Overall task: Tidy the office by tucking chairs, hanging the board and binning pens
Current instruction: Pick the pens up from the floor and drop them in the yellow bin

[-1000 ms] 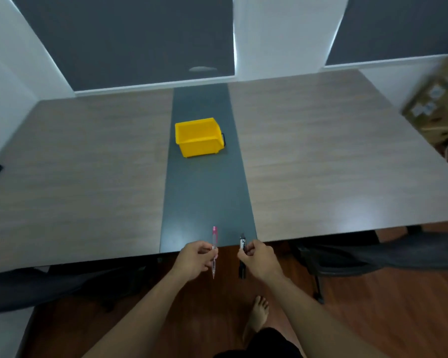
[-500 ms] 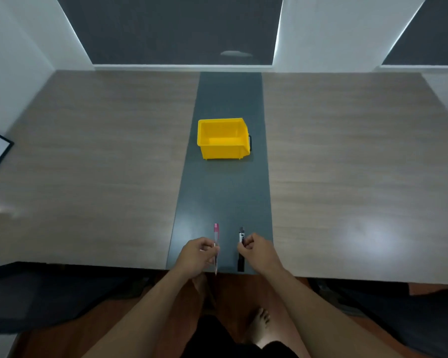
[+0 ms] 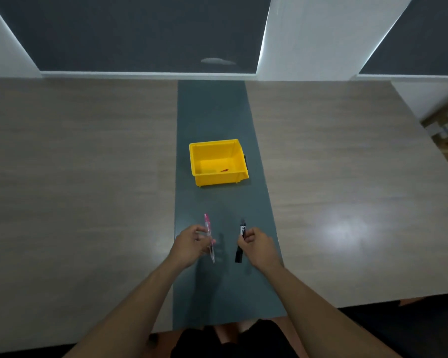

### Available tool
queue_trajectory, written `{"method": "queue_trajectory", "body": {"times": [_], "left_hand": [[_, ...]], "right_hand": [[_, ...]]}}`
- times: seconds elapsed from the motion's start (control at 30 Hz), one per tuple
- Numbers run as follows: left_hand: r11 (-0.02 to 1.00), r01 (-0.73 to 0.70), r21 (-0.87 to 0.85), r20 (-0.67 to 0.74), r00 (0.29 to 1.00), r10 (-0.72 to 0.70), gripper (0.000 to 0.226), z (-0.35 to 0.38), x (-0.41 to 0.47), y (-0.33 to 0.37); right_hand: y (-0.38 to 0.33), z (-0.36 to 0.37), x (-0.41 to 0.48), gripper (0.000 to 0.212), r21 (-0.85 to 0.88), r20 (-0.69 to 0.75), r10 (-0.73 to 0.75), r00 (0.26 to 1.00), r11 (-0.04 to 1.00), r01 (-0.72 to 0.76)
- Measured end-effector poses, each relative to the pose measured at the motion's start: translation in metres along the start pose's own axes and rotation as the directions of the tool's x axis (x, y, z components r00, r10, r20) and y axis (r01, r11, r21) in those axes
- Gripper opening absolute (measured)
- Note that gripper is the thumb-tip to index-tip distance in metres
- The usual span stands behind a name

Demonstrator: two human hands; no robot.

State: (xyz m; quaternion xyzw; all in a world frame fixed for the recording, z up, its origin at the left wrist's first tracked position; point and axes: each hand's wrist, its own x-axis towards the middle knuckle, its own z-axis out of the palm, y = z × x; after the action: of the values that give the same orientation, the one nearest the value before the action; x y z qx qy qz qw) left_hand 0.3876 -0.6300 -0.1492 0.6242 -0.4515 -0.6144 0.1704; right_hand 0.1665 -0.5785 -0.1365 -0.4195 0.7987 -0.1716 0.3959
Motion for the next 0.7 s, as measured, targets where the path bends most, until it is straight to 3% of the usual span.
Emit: {"method": "queue_trajectory", "body": {"times": [0.17, 0.3, 0.43, 0.7], "left_hand": [[0.992, -0.054, -0.115, 0.005, 0.998, 0.055, 0.026, -0.036, 0.04, 0.049], [0.977, -0.169, -0.13, -0.062, 0.985, 0.162, 0.008, -0.059, 0.071, 0.097], [0.957, -0.278, -0.08, -0.128, 0.955, 0.267, 0.011, -0.07, 0.106, 0.132], [0.912, -0.36, 0.197, -0.172, 0.903, 0.393, 0.008, -0.064, 0.166, 0.162]], "right_hand": [[-0.044, -0.01, 0.034, 0.025, 0.1, -0.074, -0.004, 0.997, 0.995, 0.011], [-0.083, -0.026, 0.073, 0.022, 0.193, -0.146, -0.062, 0.987, 0.977, 0.09], [-0.119, -0.044, 0.109, 0.021, 0.211, -0.237, -0.114, 0.965, 0.963, 0.165], [-0.137, -0.046, 0.186, 0.026, 0.256, -0.232, -0.057, 0.971, 0.96, 0.117]]}}
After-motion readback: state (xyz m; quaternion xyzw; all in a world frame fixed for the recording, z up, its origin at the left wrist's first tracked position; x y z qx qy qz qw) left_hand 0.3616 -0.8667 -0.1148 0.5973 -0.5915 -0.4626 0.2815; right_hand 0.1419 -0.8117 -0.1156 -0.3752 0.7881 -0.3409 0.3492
